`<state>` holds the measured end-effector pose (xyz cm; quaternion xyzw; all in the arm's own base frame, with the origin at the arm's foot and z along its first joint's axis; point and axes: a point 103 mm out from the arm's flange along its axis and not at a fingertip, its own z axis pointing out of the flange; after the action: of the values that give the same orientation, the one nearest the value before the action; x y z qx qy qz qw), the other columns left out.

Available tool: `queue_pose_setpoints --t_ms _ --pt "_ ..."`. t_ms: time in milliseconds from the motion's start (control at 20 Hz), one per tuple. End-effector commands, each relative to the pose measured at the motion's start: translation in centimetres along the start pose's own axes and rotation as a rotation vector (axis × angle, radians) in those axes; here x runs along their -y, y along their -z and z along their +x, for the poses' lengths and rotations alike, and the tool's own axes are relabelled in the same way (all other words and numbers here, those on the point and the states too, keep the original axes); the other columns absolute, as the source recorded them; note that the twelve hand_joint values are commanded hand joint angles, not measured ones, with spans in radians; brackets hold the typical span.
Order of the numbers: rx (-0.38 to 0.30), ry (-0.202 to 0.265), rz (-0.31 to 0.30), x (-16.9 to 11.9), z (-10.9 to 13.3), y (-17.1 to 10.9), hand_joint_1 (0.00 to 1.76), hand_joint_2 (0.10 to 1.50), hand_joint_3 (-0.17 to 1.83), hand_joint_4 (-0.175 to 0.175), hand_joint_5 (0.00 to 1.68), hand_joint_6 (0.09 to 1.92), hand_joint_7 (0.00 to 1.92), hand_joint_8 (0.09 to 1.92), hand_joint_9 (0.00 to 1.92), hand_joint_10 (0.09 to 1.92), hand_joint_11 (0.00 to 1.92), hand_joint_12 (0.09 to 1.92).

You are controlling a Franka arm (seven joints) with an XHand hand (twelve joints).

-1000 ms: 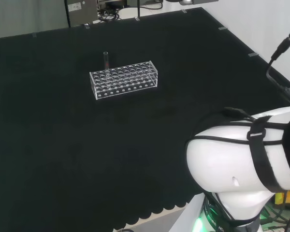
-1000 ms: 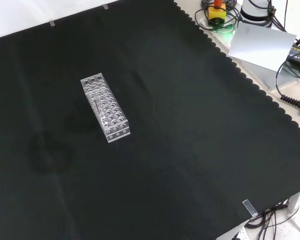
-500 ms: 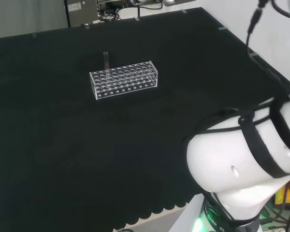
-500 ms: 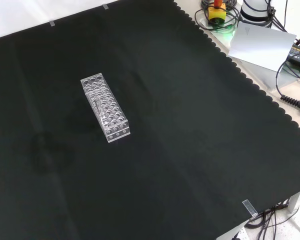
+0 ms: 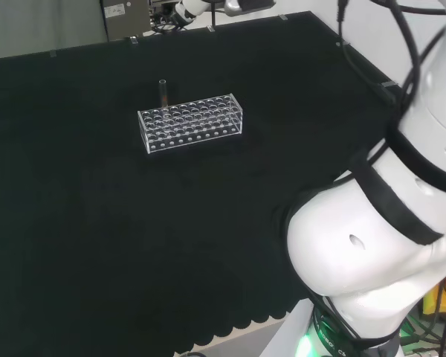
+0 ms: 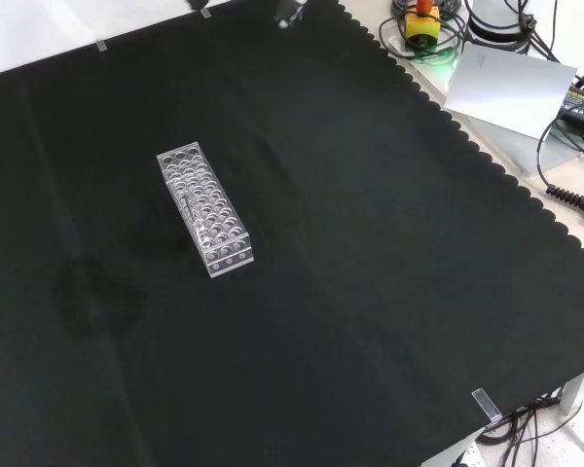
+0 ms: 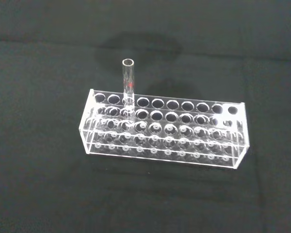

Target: Pick up the test tube.

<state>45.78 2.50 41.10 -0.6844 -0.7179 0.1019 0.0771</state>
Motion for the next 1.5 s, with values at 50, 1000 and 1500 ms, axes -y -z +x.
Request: queue_pose_setpoints --t_ms 50,1000,1500 --pt "-0.062 0.039 0.023 -6.1 0.7 -0.5 0.62 0.83 0.36 -0.076 0.21 0.09 0.10 0.87 0.05 0.99 0.06 1.64" --pt "-0.002 0.075 0.141 -15.1 3.3 -5.5 0.72 0.81 0.37 -0.114 0.40 0.09 0.48 0.89 0.36 0.91 0.19 1.58" --pt "0.046 0.090 0.248 -17.5 3.9 -9.3 0.74 0.81 0.38 -0.119 0.44 0.09 0.52 0.89 0.39 0.90 0.20 1.58"
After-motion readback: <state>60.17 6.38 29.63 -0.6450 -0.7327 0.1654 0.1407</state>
